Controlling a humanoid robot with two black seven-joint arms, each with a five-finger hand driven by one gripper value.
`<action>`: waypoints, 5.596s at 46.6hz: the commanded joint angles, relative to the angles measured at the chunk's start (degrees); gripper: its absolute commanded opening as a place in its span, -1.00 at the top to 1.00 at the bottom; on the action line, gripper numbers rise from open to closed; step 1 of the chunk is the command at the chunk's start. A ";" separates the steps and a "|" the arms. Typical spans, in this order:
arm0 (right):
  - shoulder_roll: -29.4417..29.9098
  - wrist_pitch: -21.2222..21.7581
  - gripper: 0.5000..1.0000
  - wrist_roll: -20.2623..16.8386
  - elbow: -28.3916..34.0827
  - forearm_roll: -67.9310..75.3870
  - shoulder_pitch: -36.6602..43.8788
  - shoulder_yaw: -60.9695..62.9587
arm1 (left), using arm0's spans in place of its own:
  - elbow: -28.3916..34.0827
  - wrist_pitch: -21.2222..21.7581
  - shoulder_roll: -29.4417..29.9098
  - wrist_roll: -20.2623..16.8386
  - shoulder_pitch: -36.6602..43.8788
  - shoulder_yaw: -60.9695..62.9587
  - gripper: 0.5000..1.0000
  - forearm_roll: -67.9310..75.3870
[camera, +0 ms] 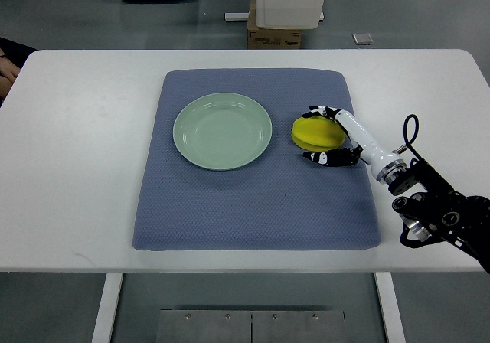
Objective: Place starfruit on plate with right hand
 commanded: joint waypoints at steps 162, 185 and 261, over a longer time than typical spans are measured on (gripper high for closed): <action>16.18 9.55 -0.99 -1.78 -9.99 10.15 3.45 12.30 | 0.00 -0.01 0.00 -0.08 0.01 0.00 -1.00 -0.04; 16.18 9.46 -1.00 -1.95 -10.70 10.15 3.45 15.28 | 0.00 -0.01 0.00 0.00 0.01 0.00 -1.00 0.04; 11.17 30.91 -1.00 -15.66 -27.39 33.53 0.03 38.14 | 0.00 -0.01 0.00 0.00 0.01 0.00 -1.00 0.04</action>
